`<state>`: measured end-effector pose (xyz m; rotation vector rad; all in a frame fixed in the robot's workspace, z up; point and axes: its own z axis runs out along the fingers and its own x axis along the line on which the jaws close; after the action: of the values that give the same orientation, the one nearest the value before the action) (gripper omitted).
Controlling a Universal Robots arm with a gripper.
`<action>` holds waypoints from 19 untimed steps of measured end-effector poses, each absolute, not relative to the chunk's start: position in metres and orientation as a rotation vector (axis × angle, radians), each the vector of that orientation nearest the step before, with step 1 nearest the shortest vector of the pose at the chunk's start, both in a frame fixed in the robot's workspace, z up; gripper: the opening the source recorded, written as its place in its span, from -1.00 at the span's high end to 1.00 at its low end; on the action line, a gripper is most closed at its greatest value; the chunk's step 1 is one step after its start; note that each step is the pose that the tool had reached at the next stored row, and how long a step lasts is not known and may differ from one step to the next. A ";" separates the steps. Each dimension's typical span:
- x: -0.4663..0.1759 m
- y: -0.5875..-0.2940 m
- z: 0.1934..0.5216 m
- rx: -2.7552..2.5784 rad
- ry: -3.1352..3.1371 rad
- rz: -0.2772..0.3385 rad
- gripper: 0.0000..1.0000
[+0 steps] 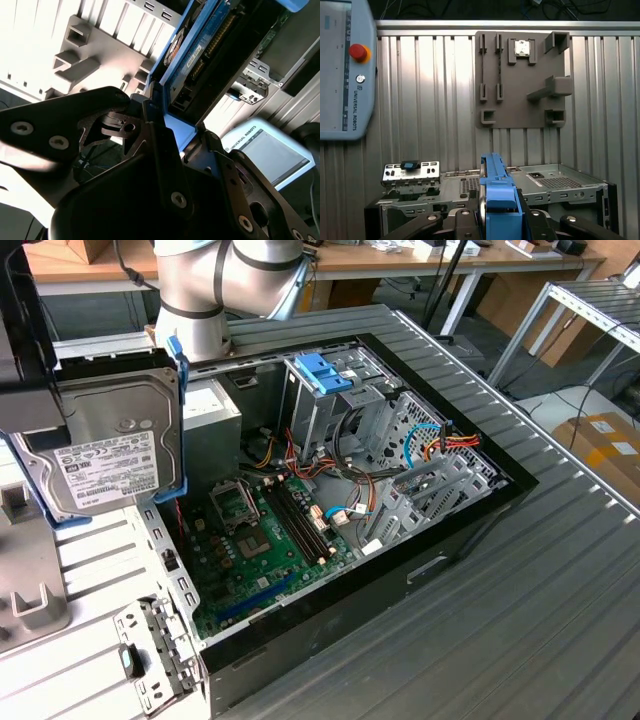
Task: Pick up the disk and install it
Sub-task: 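Pick up the disk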
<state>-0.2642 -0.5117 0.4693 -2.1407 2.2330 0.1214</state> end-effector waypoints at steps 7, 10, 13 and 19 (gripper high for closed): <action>-0.260 -0.514 0.469 -2.141 2.233 0.121 0.26; -0.258 -0.515 0.468 -2.141 2.233 0.121 0.26; -0.256 -0.516 0.468 -2.141 2.233 0.121 0.26; -0.252 -0.518 0.467 -2.141 2.233 0.121 0.26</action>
<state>-0.2519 -0.5184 0.4671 -2.1407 2.2330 0.1213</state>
